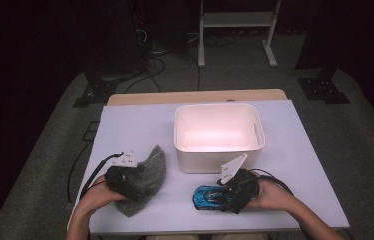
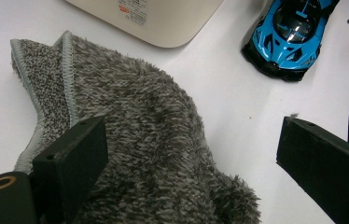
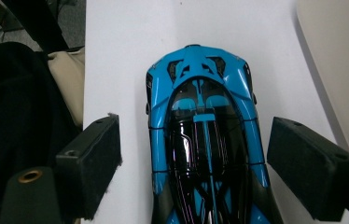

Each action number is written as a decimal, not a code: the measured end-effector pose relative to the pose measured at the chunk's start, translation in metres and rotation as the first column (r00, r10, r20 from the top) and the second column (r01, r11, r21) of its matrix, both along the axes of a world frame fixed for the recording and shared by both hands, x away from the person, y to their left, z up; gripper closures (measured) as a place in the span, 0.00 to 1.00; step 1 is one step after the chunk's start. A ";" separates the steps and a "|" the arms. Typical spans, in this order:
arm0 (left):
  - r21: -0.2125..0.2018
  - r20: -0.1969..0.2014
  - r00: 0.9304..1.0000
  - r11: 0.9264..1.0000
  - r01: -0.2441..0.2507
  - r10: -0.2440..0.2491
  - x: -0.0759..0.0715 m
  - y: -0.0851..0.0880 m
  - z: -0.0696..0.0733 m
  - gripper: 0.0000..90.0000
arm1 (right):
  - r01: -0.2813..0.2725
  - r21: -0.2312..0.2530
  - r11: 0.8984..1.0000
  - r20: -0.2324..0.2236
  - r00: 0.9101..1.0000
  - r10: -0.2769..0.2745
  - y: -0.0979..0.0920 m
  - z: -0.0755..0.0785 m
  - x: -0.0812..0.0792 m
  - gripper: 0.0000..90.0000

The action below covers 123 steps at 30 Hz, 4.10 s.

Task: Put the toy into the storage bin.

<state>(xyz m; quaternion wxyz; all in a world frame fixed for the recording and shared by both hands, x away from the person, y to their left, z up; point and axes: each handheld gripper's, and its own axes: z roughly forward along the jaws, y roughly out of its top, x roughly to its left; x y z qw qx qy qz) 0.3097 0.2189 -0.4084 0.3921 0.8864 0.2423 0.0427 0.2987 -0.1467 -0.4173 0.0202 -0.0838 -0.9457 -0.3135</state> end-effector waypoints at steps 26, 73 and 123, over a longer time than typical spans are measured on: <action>0.002 -0.001 1.000 1.000 0.007 -0.007 0.000 -0.001 0.000 0.09 | -0.019 -0.092 0.996 0.005 1.000 0.020 0.009 -0.014 0.007 0.16; 0.001 -0.002 1.000 1.000 0.012 -0.012 0.000 0.000 0.000 0.09 | -0.029 -0.216 0.976 0.067 0.997 0.045 0.022 -0.018 0.001 0.27; -0.002 -0.004 1.000 1.000 0.010 -0.010 0.000 0.002 0.000 0.09 | -0.103 -0.156 0.982 0.036 0.993 0.110 0.021 0.020 -0.006 0.28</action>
